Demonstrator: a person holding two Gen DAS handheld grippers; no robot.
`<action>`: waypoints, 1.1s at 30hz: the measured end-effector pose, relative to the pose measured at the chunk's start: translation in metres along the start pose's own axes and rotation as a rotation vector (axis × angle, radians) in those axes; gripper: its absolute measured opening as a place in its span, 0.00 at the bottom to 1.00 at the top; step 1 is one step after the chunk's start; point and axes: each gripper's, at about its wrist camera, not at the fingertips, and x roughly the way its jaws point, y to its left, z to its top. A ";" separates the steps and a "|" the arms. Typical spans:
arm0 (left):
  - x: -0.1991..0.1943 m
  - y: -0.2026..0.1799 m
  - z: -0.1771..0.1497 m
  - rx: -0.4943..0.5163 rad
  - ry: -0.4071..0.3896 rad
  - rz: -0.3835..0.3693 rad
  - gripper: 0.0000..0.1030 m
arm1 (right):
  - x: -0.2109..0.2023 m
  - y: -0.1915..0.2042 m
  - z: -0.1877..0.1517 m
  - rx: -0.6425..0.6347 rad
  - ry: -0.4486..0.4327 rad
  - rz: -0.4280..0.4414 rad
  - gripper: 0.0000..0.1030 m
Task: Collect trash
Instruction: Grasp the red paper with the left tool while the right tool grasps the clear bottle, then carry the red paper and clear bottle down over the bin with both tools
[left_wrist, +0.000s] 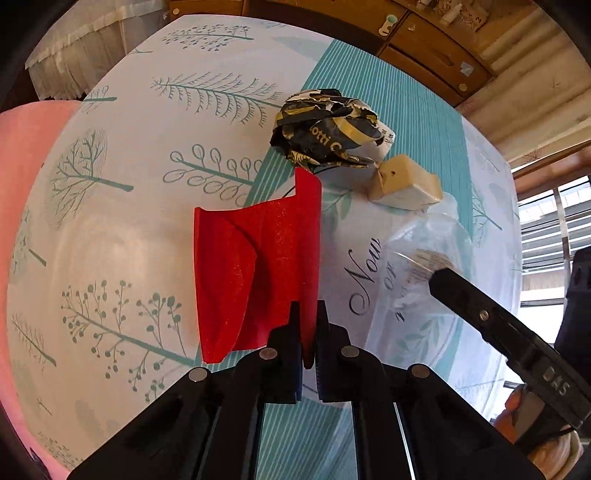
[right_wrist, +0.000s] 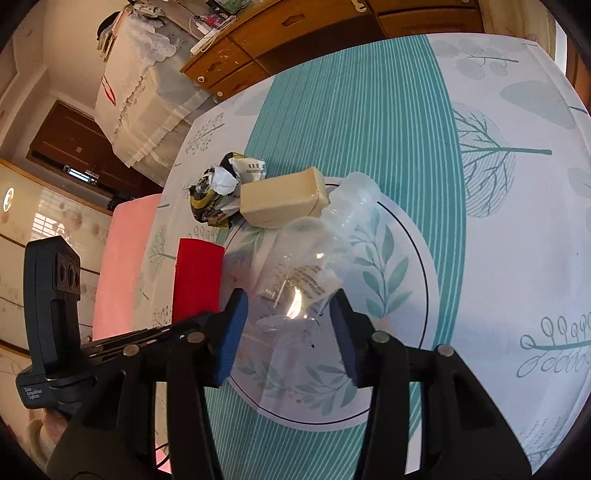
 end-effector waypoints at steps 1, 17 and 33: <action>-0.004 0.002 -0.004 -0.002 -0.004 -0.010 0.04 | 0.000 0.004 -0.001 -0.016 -0.006 -0.015 0.33; -0.084 0.018 -0.098 0.070 -0.046 -0.102 0.04 | -0.078 0.060 -0.083 -0.111 -0.104 -0.050 0.20; -0.176 0.083 -0.249 0.362 -0.042 -0.215 0.04 | -0.174 0.184 -0.301 -0.073 -0.287 -0.160 0.20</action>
